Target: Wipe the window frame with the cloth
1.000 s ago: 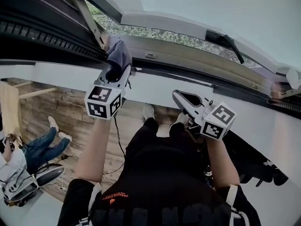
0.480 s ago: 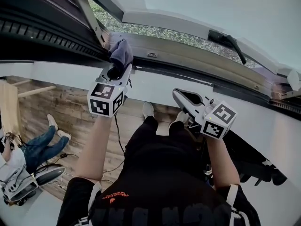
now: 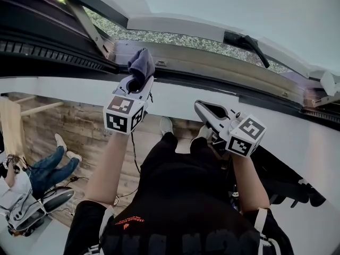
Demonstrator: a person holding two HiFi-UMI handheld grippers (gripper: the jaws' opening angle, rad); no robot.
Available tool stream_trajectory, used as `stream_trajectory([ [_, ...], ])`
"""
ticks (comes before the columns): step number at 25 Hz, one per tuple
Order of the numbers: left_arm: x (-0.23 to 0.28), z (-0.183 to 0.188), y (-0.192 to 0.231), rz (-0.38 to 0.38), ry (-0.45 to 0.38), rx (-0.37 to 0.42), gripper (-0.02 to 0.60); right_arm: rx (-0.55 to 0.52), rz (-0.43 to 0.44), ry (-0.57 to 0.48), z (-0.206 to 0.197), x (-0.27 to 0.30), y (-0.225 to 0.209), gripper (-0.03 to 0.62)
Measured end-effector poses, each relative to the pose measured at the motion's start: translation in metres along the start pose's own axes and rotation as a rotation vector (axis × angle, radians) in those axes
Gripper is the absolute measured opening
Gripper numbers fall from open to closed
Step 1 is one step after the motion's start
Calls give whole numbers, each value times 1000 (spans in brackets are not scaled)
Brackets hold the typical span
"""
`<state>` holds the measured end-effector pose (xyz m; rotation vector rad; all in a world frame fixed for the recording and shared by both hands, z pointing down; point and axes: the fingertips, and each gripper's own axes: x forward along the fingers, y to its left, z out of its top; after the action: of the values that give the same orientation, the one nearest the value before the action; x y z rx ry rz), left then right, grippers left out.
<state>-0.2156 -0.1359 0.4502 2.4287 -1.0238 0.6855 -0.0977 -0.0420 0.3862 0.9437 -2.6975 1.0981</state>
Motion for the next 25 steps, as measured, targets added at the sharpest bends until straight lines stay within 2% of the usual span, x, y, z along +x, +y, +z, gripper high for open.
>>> stream_trajectory([
  [5,14,9,-36,-56,20,34,54,7,-2,-28,5,-17,-2,5],
  [25,78,31,-171,-247,59,127,54,61,-109,-132,-4,-122,-42,5],
])
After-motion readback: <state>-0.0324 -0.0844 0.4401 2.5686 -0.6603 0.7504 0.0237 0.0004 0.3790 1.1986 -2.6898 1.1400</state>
